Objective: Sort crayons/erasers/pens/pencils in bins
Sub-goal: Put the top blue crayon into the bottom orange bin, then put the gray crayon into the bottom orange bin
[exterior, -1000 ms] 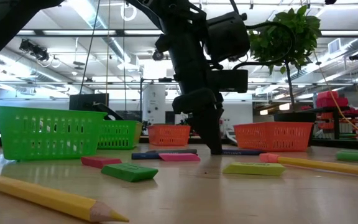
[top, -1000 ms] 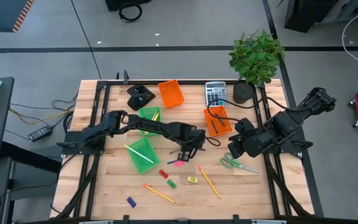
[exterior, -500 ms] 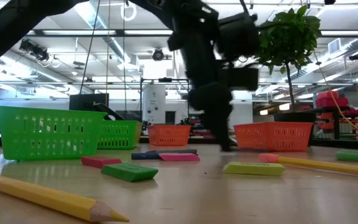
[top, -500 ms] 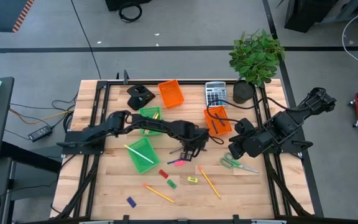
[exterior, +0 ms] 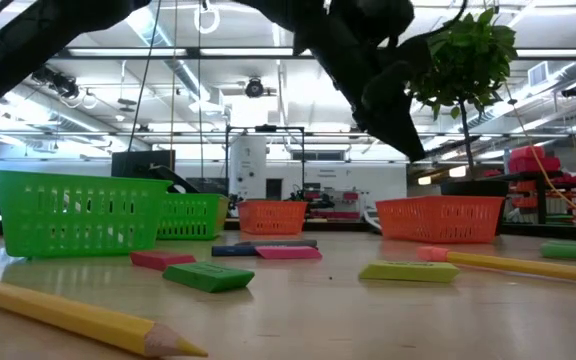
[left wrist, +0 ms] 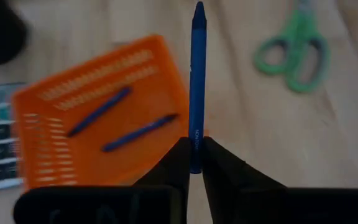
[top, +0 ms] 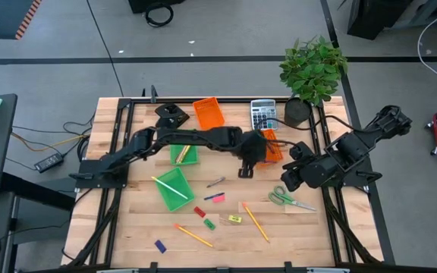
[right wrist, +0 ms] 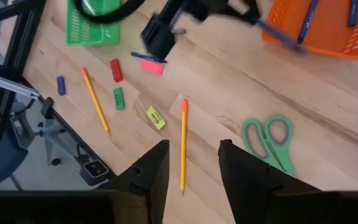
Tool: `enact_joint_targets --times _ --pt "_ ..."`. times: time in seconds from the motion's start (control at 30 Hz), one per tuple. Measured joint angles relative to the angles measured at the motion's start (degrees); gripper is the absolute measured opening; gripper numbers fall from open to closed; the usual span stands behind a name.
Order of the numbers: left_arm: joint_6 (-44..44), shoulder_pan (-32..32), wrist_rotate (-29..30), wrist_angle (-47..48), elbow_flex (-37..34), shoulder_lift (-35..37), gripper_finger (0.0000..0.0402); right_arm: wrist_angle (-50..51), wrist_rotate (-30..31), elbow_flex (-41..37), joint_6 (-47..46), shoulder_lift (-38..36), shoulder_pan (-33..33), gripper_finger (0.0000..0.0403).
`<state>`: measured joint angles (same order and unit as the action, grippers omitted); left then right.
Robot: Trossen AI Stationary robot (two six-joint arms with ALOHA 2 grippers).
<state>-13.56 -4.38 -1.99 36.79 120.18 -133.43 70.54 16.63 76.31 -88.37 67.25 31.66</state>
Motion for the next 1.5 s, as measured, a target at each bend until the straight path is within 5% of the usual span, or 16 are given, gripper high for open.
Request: enact_joint_targets --times 0.33,0.63,1.07,1.37,1.5 --pt "-0.25 -5.02 0.21 -9.48 0.31 -3.83 0.0043 -0.24 -0.2 0.04 -0.16 -0.21 -0.02 0.0145" --pt "-6.37 -5.8 0.2 -7.98 0.15 -5.2 0.0065 -0.39 0.16 0.04 -1.44 -0.19 -0.02 0.0145" --pt "-2.06 -6.14 3.26 8.5 0.13 -0.14 0.0162 -0.24 6.86 0.04 -1.58 -0.19 -0.02 0.0145" --pt "7.5 -5.96 -0.18 15.68 0.15 9.83 0.0115 0.19 6.97 0.04 6.48 0.09 -1.24 0.0145" --pt "8.73 -4.87 -0.73 15.28 0.15 15.75 0.0081 2.36 12.12 -1.13 10.44 0.98 -2.73 0.0145"
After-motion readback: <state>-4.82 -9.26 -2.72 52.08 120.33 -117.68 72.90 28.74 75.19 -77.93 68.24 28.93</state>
